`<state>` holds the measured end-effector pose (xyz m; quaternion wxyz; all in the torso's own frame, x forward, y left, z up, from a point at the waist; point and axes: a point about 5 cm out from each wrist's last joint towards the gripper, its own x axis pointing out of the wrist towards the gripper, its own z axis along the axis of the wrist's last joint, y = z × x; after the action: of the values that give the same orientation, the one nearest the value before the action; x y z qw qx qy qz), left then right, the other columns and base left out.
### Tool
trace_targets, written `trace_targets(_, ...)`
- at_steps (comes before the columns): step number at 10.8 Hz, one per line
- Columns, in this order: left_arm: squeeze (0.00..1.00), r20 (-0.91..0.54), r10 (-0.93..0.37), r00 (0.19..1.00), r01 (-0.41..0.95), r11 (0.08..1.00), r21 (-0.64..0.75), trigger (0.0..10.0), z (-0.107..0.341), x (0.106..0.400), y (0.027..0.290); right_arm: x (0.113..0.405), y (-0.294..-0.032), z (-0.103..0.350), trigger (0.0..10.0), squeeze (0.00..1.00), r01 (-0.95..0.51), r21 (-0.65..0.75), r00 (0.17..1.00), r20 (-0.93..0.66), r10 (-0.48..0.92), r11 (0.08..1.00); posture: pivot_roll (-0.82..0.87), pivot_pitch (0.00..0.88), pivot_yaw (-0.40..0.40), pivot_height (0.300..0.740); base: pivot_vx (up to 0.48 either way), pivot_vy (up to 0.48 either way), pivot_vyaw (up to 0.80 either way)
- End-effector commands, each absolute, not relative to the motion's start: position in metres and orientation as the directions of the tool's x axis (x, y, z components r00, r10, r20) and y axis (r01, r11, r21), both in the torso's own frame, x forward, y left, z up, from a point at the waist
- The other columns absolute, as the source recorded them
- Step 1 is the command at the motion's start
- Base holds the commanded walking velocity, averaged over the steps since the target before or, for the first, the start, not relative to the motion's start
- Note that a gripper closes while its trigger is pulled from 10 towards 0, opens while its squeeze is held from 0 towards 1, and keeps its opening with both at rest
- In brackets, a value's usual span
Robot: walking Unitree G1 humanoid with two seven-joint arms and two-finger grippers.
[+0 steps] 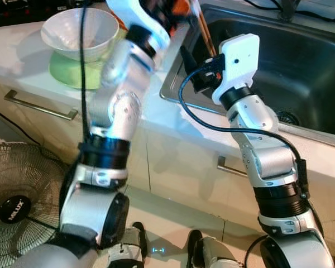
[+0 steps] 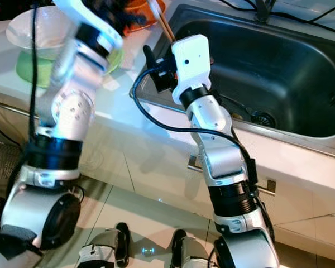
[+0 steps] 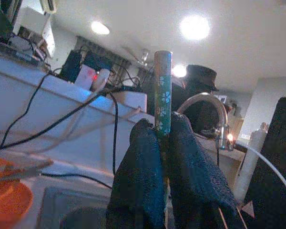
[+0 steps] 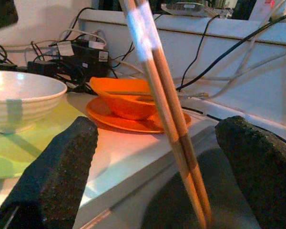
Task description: Kitchen organization
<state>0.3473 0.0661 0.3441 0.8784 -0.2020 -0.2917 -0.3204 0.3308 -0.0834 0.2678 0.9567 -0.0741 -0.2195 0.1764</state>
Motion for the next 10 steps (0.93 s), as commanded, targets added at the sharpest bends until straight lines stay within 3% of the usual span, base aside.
trace_targets(1, 0.00, 0.647, -0.462, 0.606, 0.693, 0.706, -0.145, 10.0, 0.347, 0.342, 0.061, 0.331, -0.083, 0.269, 10.0, 0.00, -0.294, -0.216, 0.839, 0.409, 0.360, 0.931, 0.10, 0.207, 0.000, 0.740, 0.000, 0.000, 0.00)
trace_targets(4, 0.00, 0.641, -0.470, 0.607, 0.692, 0.709, -0.134, 10.0, 0.347, 0.337, 0.060, 0.336, -0.083, 0.266, 10.0, 0.00, -0.276, -0.205, 0.854, 0.395, 0.337, 0.939, 0.11, 0.209, -0.004, 0.740, 0.000, 0.000, 0.00)
trace_targets(5, 0.00, 0.643, -0.475, 0.601, 0.699, 0.702, -0.136, 10.0, 0.347, 0.332, 0.059, 0.338, -0.082, 0.264, 1.5, 0.00, -0.276, -0.206, 0.861, 0.381, 0.337, 0.939, 0.11, 0.211, -0.006, 0.740, 0.000, 0.000, 0.00)
trace_targets(6, 0.00, 0.640, -0.480, 0.600, 0.703, 0.698, -0.135, 10.0, 0.346, 0.332, 0.058, 0.340, -0.080, 0.263, 0.0, 0.00, -0.274, -0.206, 0.864, 0.375, 0.335, 0.939, 0.12, 0.213, -0.007, 0.740, 0.000, 0.000, 0.00)
trace_targets(10, 0.00, 0.620, -0.489, 0.614, 0.697, 0.704, -0.136, 10.0, 0.341, 0.330, 0.054, 0.344, -0.080, 0.264, 0.0, 0.00, -0.268, -0.200, 0.864, 0.383, 0.327, 0.942, 0.12, 0.222, -0.005, 0.740, 0.000, 0.000, 0.00)
